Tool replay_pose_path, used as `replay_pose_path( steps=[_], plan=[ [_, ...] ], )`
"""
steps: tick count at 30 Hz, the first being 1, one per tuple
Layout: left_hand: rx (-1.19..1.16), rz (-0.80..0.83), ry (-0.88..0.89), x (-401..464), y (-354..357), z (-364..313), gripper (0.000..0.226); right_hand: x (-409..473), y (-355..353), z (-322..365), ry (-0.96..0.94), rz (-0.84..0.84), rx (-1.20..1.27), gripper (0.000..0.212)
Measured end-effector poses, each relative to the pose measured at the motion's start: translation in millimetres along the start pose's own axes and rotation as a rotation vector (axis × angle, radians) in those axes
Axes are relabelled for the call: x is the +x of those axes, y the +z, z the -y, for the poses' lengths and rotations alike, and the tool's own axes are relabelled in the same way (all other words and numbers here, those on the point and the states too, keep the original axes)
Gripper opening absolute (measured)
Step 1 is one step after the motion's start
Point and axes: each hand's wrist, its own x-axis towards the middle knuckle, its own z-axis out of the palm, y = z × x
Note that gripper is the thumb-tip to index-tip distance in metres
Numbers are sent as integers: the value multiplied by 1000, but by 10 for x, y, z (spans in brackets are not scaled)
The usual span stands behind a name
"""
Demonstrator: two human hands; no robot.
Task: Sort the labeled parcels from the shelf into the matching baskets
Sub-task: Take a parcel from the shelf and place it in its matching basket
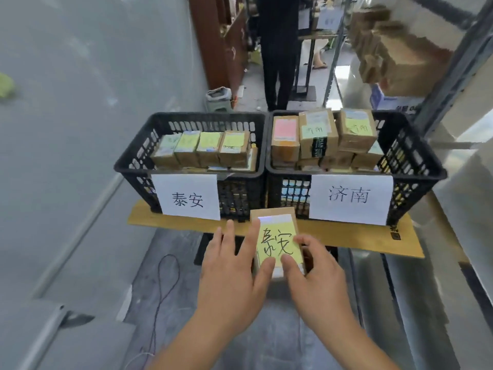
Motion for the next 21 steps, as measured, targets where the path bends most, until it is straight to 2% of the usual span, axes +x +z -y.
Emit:
replay_pose_path(
  steps=[7, 13, 17, 21],
  plan=[
    [64, -48, -216, 561, -293, 929, 60, 812, 696, 526, -75, 174, -48, 28],
    [31, -78, -266, 1328, -580, 1825, 64, 1585, 1366, 1112, -69, 168, -35, 27],
    [22, -110, -233, 1852, -727, 2374, 64, 2167, 1660, 1476, -116, 158, -30, 28],
    [90, -110, -274, 2280, -798, 2783, 69, 2797, 1864, 1697, -162, 246, -136, 28]
  ],
)
